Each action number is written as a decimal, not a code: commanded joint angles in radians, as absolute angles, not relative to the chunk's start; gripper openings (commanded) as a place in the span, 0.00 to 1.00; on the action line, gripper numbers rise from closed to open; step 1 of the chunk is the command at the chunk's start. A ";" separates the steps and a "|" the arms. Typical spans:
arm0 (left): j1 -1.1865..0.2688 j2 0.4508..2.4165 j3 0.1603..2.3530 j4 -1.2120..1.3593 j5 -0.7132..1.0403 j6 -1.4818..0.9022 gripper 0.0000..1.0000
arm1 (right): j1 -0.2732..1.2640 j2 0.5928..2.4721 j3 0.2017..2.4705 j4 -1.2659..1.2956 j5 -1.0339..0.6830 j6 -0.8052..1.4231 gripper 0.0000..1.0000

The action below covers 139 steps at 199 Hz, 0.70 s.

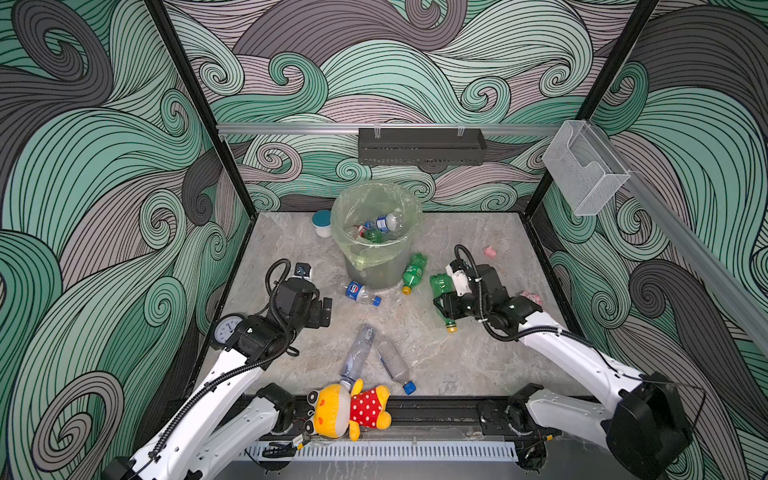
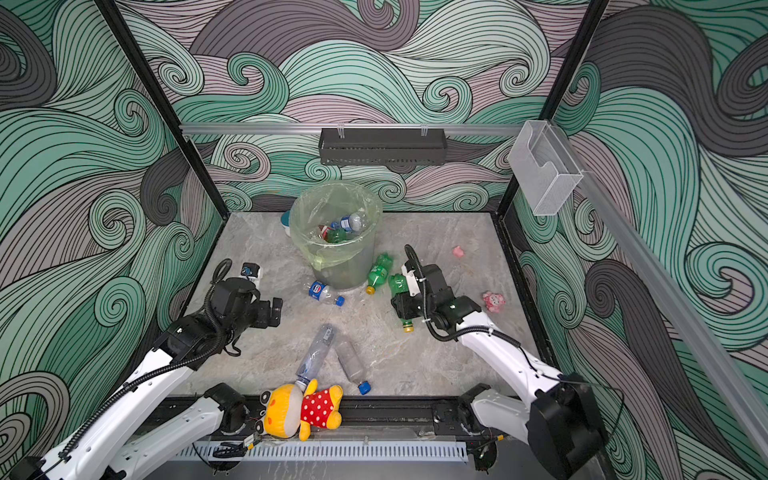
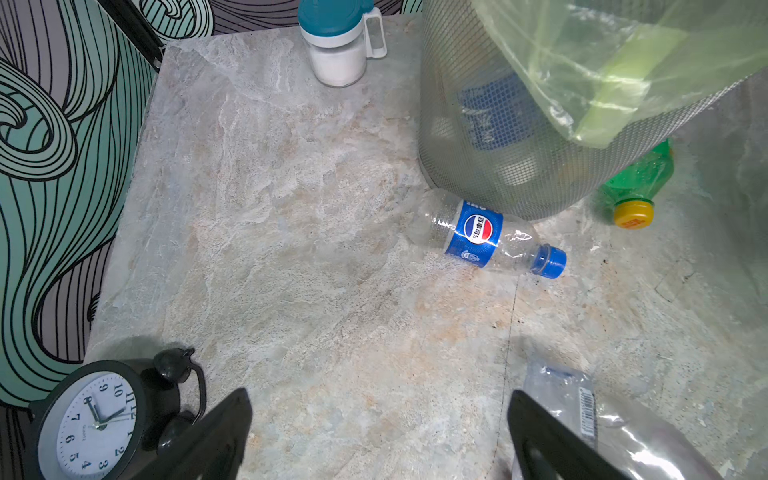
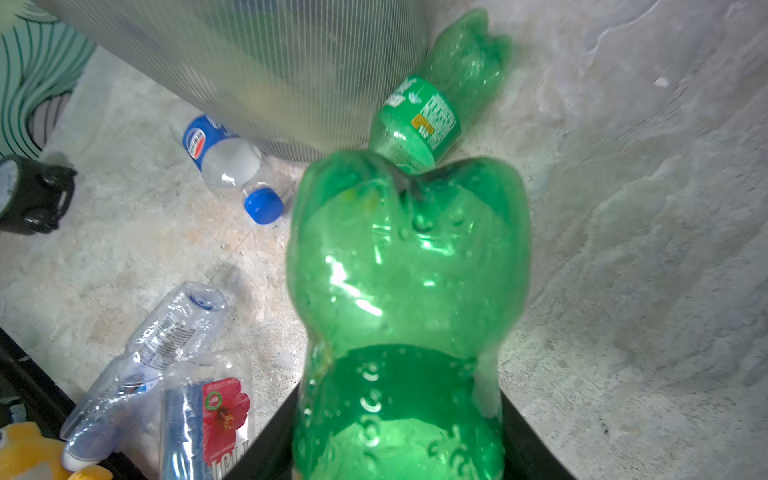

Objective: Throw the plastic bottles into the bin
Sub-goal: 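Lift the green bottle with the right gripper and carry it over the bin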

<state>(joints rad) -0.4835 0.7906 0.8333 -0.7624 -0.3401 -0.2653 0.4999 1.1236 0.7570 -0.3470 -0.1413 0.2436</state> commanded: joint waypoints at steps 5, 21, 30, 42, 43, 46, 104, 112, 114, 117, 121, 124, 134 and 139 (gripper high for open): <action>-0.474 0.805 0.847 -0.747 -0.339 -0.264 0.99 | 0.492 1.077 0.774 -0.395 -0.165 0.231 0.50; -0.474 0.810 0.851 -0.749 -0.331 -0.264 0.99 | 0.492 1.062 0.838 -0.424 -0.187 0.223 0.48; -0.475 0.810 0.851 -0.749 -0.328 -0.264 0.99 | 0.494 1.064 0.899 -0.439 -0.214 0.208 0.47; -0.475 0.810 0.850 -0.747 -0.321 -0.265 0.99 | 0.494 1.092 1.011 -0.459 -0.245 0.186 0.46; -0.474 0.810 0.850 -0.747 -0.321 -0.265 0.99 | 0.494 1.094 1.025 -0.461 -0.250 0.184 0.46; -0.475 0.809 0.850 -0.746 -0.319 -0.265 0.99 | 0.494 1.112 1.065 -0.473 -0.258 0.178 0.45; -0.473 0.793 0.863 -0.738 -0.260 -0.290 0.99 | 0.504 1.604 1.859 -0.470 -0.363 0.261 0.71; -0.472 0.790 0.865 -0.740 -0.238 -0.288 0.99 | 0.506 1.661 1.931 -0.482 -0.349 0.272 0.75; -0.472 0.790 0.866 -0.742 -0.232 -0.286 0.99 | 0.507 1.670 1.941 -0.486 -0.345 0.276 0.77; -0.473 0.790 0.867 -0.745 -0.224 -0.284 0.99 | 0.508 1.685 1.961 -0.492 -0.337 0.280 0.78; -0.473 0.792 0.869 -0.750 -0.215 -0.282 0.99 | 0.508 1.696 1.975 -0.498 -0.328 0.285 0.80; -0.472 0.792 0.871 -0.756 -0.207 -0.280 0.99 | 0.508 1.699 1.978 -0.497 -0.324 0.289 0.81; -0.473 0.798 0.875 -0.777 -0.192 -0.272 0.99 | 0.508 1.681 1.946 -0.466 -0.315 0.291 0.83; -0.473 0.801 0.876 -0.788 -0.188 -0.269 0.99 | 0.507 1.660 1.910 -0.443 -0.312 0.290 0.85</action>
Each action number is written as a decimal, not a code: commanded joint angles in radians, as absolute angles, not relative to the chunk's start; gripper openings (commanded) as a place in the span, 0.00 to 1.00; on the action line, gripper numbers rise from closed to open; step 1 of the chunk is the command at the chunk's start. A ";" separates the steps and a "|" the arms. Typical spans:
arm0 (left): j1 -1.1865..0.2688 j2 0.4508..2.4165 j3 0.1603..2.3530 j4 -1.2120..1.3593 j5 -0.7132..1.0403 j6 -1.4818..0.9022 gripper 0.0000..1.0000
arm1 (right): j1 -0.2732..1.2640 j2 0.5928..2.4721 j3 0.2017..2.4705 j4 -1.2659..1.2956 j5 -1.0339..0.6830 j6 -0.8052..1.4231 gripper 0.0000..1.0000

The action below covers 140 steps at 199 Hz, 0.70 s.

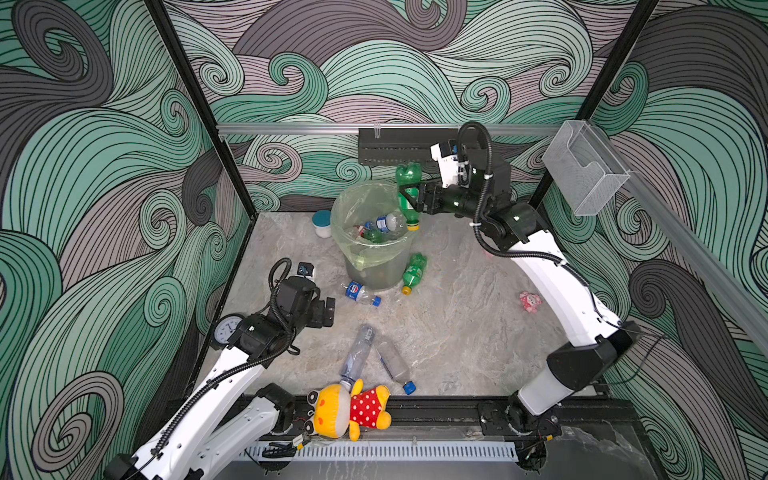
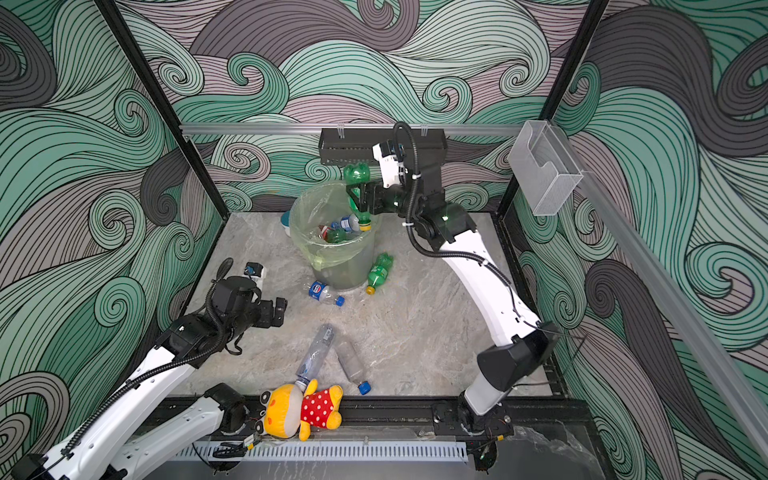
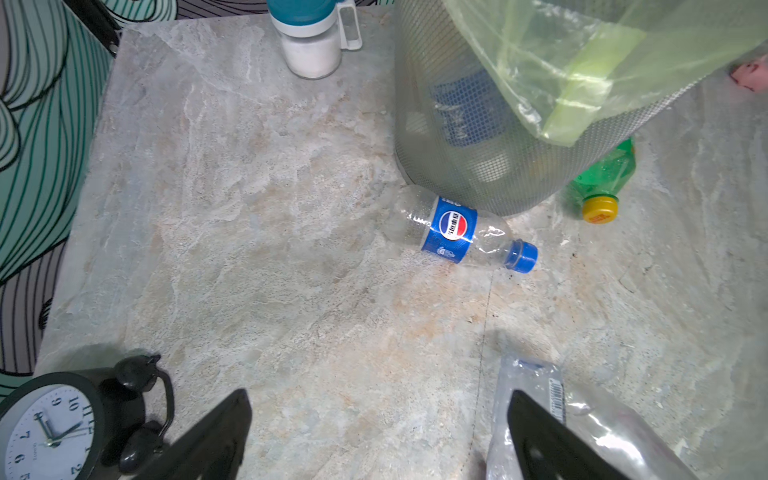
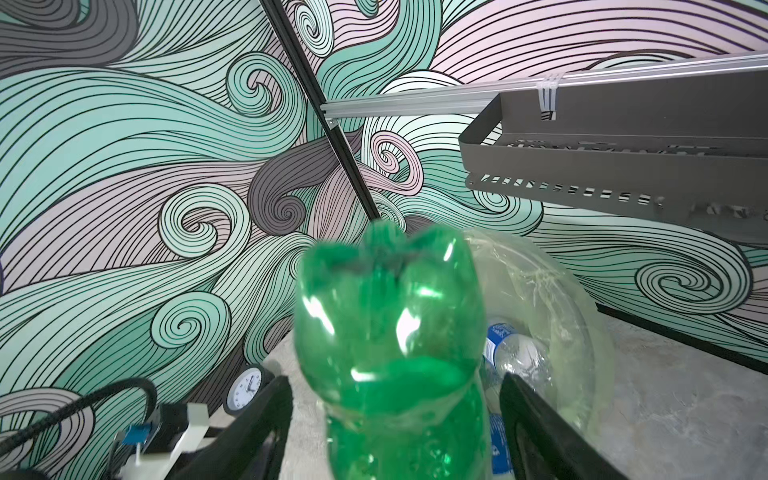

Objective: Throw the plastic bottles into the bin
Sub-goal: 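Lift the green bottle with the right gripper and carry it over the bin, then open the right gripper to drop the green bottle into the bin, then grasp the crushed clear bottle near the toy with left while right withdraws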

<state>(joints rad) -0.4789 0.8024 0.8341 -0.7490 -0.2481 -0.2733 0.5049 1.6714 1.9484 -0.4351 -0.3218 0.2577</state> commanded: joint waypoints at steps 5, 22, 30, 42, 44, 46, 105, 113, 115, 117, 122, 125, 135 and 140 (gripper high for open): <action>-0.473 0.802 0.876 -0.795 -0.184 -0.266 0.99 | 0.507 1.632 1.869 -0.419 -0.307 0.285 0.87; -0.473 0.798 0.867 -0.794 -0.165 -0.256 0.99 | 0.505 1.530 1.724 -0.366 -0.286 0.252 0.90; -0.473 0.798 0.861 -0.782 -0.151 -0.252 0.99 | 0.504 1.482 1.663 -0.363 -0.272 0.234 0.91; -0.473 0.802 0.856 -0.764 -0.115 -0.256 0.99 | 0.502 1.408 1.571 -0.365 -0.254 0.210 0.92; -0.473 0.803 0.855 -0.761 -0.108 -0.256 0.99 | 0.501 1.397 1.550 -0.365 -0.251 0.207 0.93; -0.473 0.805 0.855 -0.758 -0.101 -0.255 0.99 | 0.502 1.385 1.532 -0.365 -0.249 0.205 0.93; -0.475 0.876 0.817 -0.687 0.089 -0.277 0.99 | 0.486 1.122 1.117 -0.402 -0.184 0.195 0.96; -0.477 0.891 0.806 -0.673 0.100 -0.292 0.99 | 0.483 1.099 1.084 -0.401 -0.182 0.203 0.96; -0.477 0.896 0.806 -0.671 0.101 -0.295 0.99 | 0.483 1.095 1.077 -0.402 -0.182 0.203 0.96; -0.478 0.900 0.803 -0.669 0.100 -0.299 0.99 | 0.482 1.090 1.072 -0.401 -0.181 0.206 0.96; -0.481 0.911 0.800 -0.666 0.095 -0.307 0.98 | 0.481 1.080 1.056 -0.400 -0.181 0.209 0.96; -0.482 0.918 0.798 -0.668 0.093 -0.312 0.98 | 0.480 1.074 1.049 -0.400 -0.180 0.212 0.96; -0.485 0.938 0.796 -0.673 0.090 -0.324 0.98 | 0.479 1.057 1.026 -0.400 -0.179 0.214 0.96; -0.488 0.948 0.796 -0.679 0.090 -0.330 0.97 | 0.477 1.052 1.018 -0.402 -0.178 0.215 0.96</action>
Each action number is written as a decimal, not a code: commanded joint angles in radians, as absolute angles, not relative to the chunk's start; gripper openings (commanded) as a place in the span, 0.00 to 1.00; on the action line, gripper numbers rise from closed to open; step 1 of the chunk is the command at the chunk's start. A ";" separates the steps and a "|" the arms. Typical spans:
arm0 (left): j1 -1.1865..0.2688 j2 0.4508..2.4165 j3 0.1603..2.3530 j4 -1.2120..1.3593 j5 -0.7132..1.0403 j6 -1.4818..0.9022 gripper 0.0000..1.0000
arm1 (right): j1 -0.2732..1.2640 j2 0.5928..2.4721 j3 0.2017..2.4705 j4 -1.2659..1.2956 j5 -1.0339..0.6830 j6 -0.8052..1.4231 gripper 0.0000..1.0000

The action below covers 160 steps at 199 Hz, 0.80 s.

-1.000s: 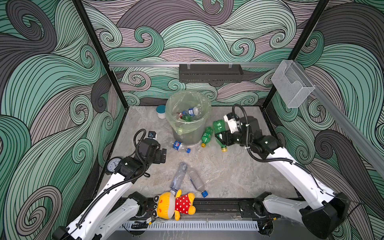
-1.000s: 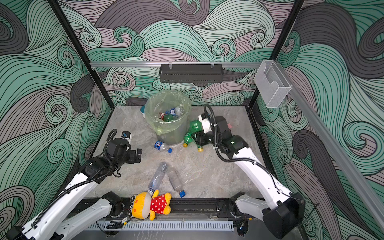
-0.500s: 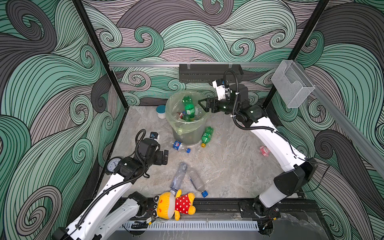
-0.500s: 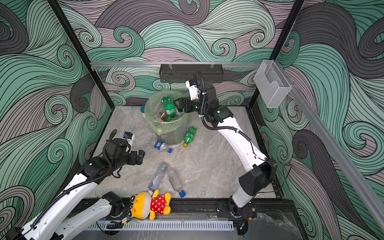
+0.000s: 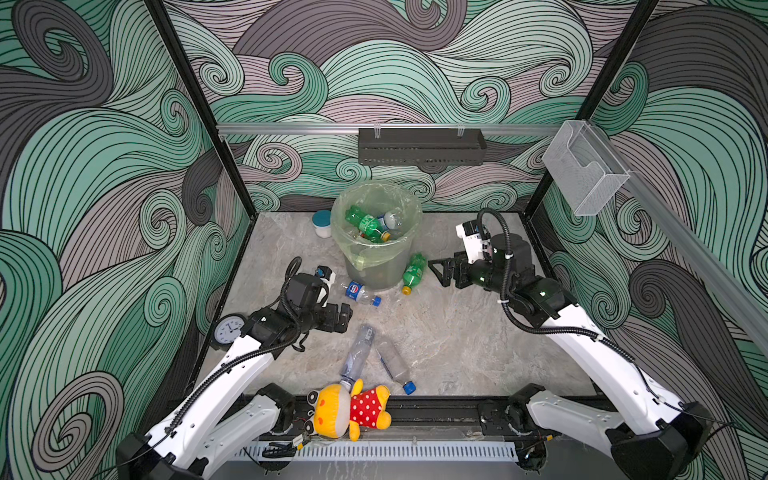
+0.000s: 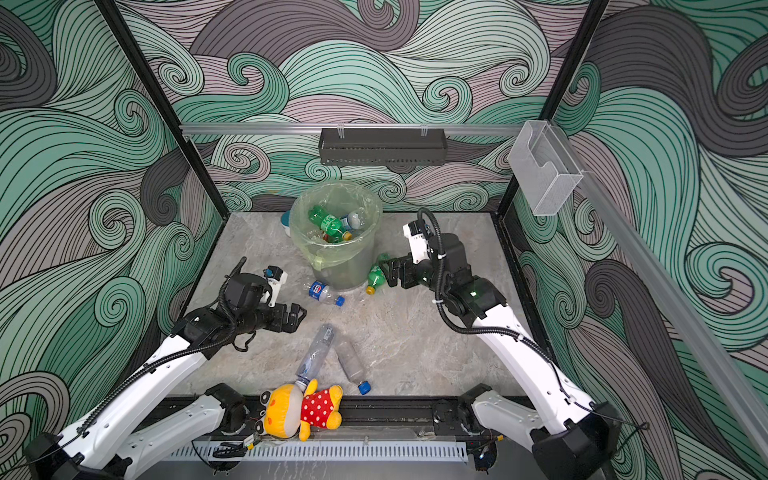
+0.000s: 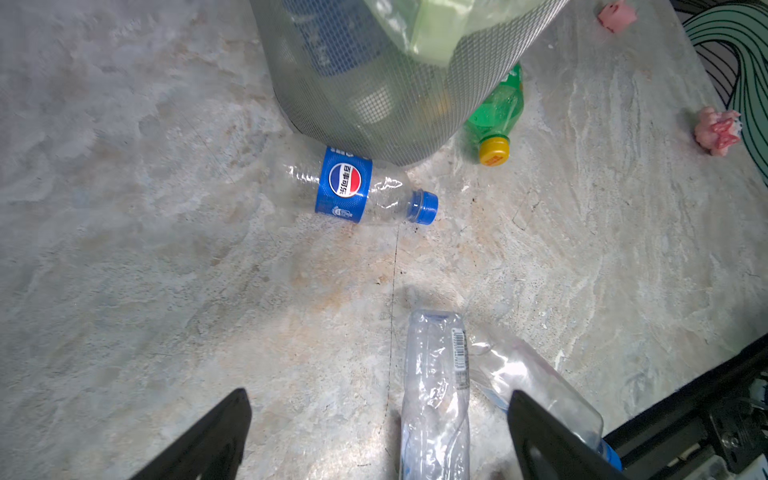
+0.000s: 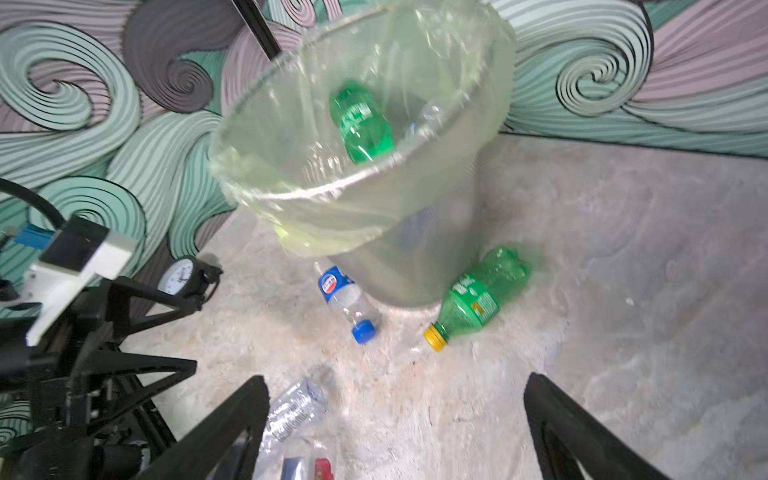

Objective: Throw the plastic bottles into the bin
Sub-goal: 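Grasp the crushed clear bottle near the toy with left while right withdraws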

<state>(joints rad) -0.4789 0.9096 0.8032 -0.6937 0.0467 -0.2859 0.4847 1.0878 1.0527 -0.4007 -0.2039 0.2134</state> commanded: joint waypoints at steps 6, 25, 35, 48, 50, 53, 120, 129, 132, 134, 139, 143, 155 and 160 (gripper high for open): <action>-0.490 0.958 0.796 -0.685 0.091 -0.339 0.97 | 0.477 1.046 1.009 -0.402 -0.176 0.216 0.96; -0.504 0.988 0.788 -0.694 0.092 -0.369 0.94 | 0.473 1.039 0.993 -0.408 -0.168 0.211 0.97; -0.516 1.002 0.776 -0.687 0.094 -0.390 0.93 | 0.472 1.038 0.986 -0.411 -0.167 0.209 0.97; -0.541 1.013 0.754 -0.671 0.095 -0.416 0.92 | 0.471 1.041 0.976 -0.408 -0.166 0.211 0.97; -0.545 1.015 0.751 -0.668 0.095 -0.420 0.92 | 0.470 1.041 0.974 -0.407 -0.167 0.212 0.97; -0.551 1.017 0.744 -0.662 0.095 -0.424 0.92 | 0.470 1.042 0.972 -0.407 -0.168 0.213 0.97; -0.673 1.071 0.652 -0.593 0.081 -0.497 0.87 | 0.471 1.046 0.931 -0.387 -0.162 0.226 0.97; -0.690 1.086 0.646 -0.587 0.079 -0.497 0.87 | 0.471 1.045 0.925 -0.384 -0.160 0.227 0.97; -0.697 1.091 0.646 -0.587 0.078 -0.498 0.86 | 0.471 1.045 0.924 -0.382 -0.159 0.228 0.97; -0.701 1.095 0.645 -0.585 0.077 -0.496 0.86 | 0.471 1.045 0.923 -0.381 -0.159 0.229 0.97; -0.711 1.104 0.644 -0.582 0.073 -0.496 0.86 | 0.471 1.044 0.919 -0.379 -0.159 0.230 0.97; -0.719 1.112 0.643 -0.580 0.069 -0.495 0.86 | 0.471 1.045 0.917 -0.376 -0.158 0.230 0.97; -0.739 1.139 0.641 -0.571 0.055 -0.496 0.86 | 0.471 1.045 0.909 -0.374 -0.161 0.236 0.97; -0.746 1.150 0.640 -0.567 0.050 -0.496 0.85 | 0.471 1.045 0.907 -0.374 -0.161 0.237 0.97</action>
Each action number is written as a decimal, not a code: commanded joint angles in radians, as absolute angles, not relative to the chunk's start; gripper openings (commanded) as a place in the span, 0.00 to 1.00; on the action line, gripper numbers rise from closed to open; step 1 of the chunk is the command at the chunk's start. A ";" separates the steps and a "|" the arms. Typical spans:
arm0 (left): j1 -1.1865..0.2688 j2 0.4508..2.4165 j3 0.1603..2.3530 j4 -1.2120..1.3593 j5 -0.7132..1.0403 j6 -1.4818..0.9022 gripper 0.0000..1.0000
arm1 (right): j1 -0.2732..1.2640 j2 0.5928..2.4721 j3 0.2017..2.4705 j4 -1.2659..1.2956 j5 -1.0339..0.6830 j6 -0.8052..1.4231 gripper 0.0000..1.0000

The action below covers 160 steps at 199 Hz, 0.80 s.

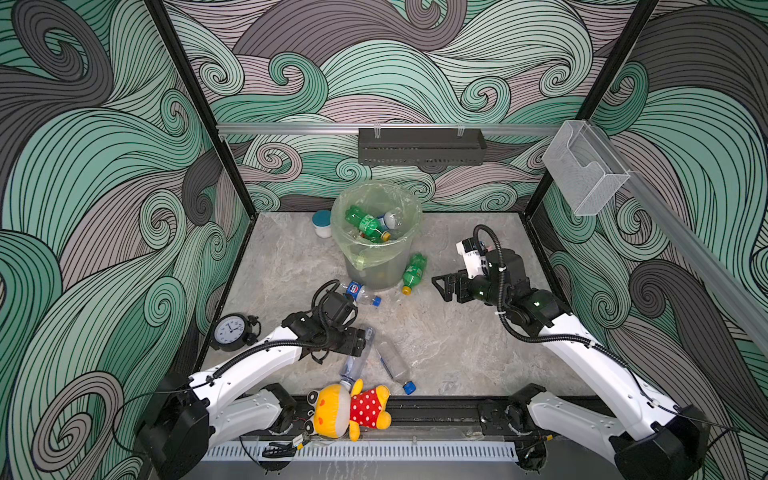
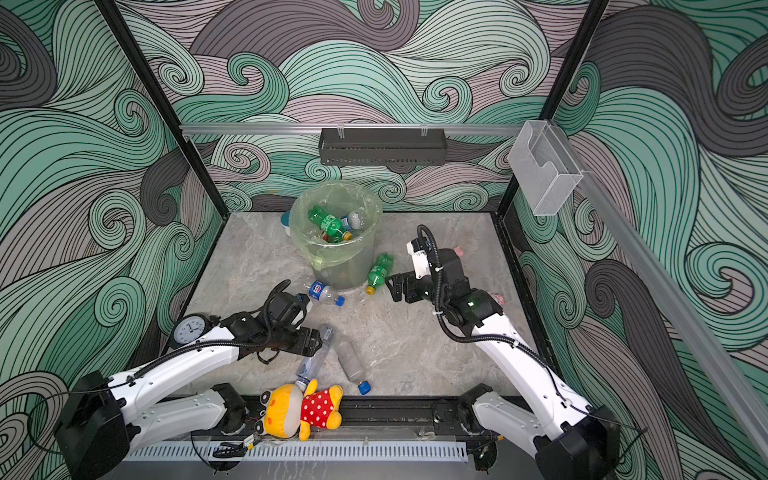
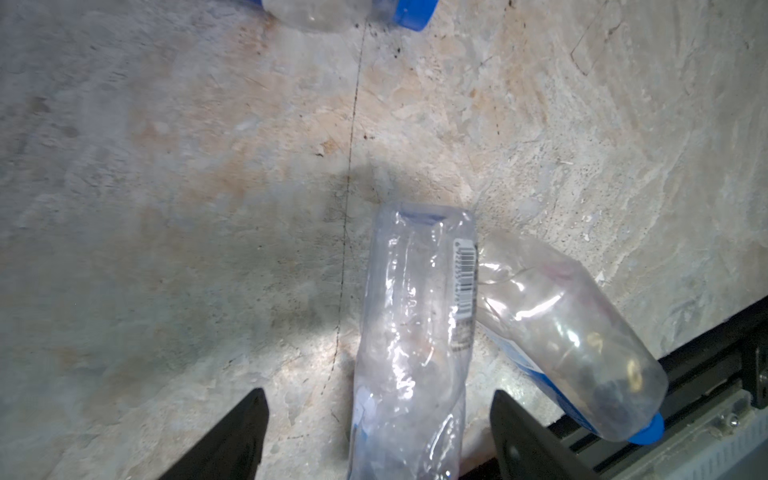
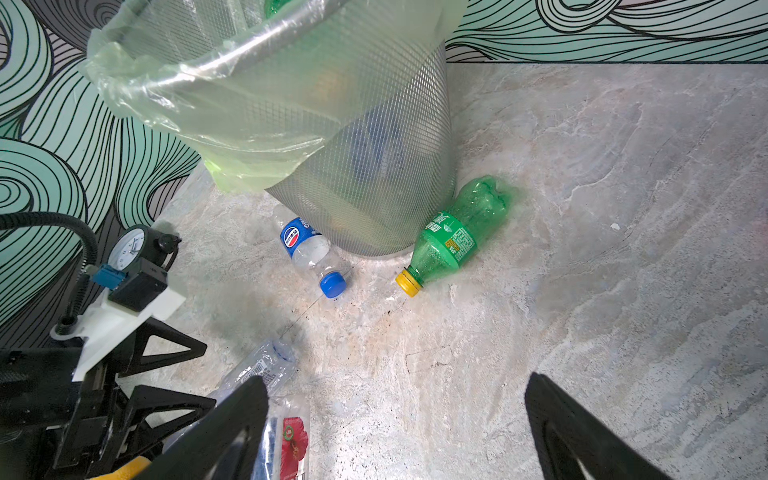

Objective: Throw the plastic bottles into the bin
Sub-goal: 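Grasp the crushed clear bottle near the toy with left while right withdraws, then lift the crushed clear bottle with the left gripper and carry it over the bin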

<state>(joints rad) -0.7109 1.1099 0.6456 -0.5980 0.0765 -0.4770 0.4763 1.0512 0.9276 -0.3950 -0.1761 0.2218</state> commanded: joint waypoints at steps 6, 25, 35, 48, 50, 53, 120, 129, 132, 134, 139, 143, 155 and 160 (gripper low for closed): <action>-0.754 1.164 0.639 -0.561 0.046 -0.499 0.85 | 0.471 1.046 0.903 -0.374 -0.160 0.237 0.97; -0.768 1.206 0.637 -0.535 0.044 -0.504 0.81 | 0.471 1.046 0.897 -0.375 -0.159 0.238 0.97; -0.772 1.226 0.637 -0.519 0.046 -0.508 0.80 | 0.470 1.045 0.896 -0.378 -0.158 0.237 0.97; -0.779 1.249 0.637 -0.497 0.050 -0.511 0.78 | 0.471 1.045 0.894 -0.382 -0.153 0.235 0.97; -0.780 1.251 0.637 -0.494 0.050 -0.512 0.78 | 0.471 1.044 0.894 -0.383 -0.153 0.235 0.97; -0.781 1.255 0.637 -0.490 0.051 -0.513 0.77 | 0.471 1.045 0.894 -0.383 -0.152 0.235 0.97; -0.787 1.310 0.620 -0.457 -0.022 -0.545 0.62 | 0.471 1.040 0.888 -0.389 -0.144 0.232 0.96; -0.787 1.309 0.617 -0.457 -0.041 -0.553 0.60 | 0.470 1.039 0.886 -0.390 -0.143 0.231 0.96; -0.787 1.306 0.615 -0.456 -0.044 -0.554 0.58 | 0.471 1.039 0.886 -0.391 -0.143 0.231 0.96; -0.787 1.306 0.615 -0.455 -0.046 -0.554 0.58 | 0.469 1.039 0.887 -0.391 -0.142 0.230 0.96; -0.787 1.302 0.614 -0.452 -0.049 -0.555 0.56 | 0.471 1.039 0.888 -0.393 -0.140 0.231 0.96; -0.787 1.299 0.614 -0.450 -0.051 -0.557 0.55 | 0.471 1.037 0.888 -0.394 -0.141 0.230 0.96; -0.787 1.283 0.611 -0.449 -0.059 -0.559 0.50 | 0.471 1.034 0.888 -0.398 -0.139 0.228 0.96; -0.787 1.273 0.611 -0.451 -0.061 -0.559 0.48 | 0.470 1.032 0.887 -0.398 -0.137 0.226 0.96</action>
<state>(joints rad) -0.7803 1.2995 0.6193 -0.4564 -0.0067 -0.5385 0.4763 1.0512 0.9005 -0.3935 -0.1562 0.2283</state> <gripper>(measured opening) 0.513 0.964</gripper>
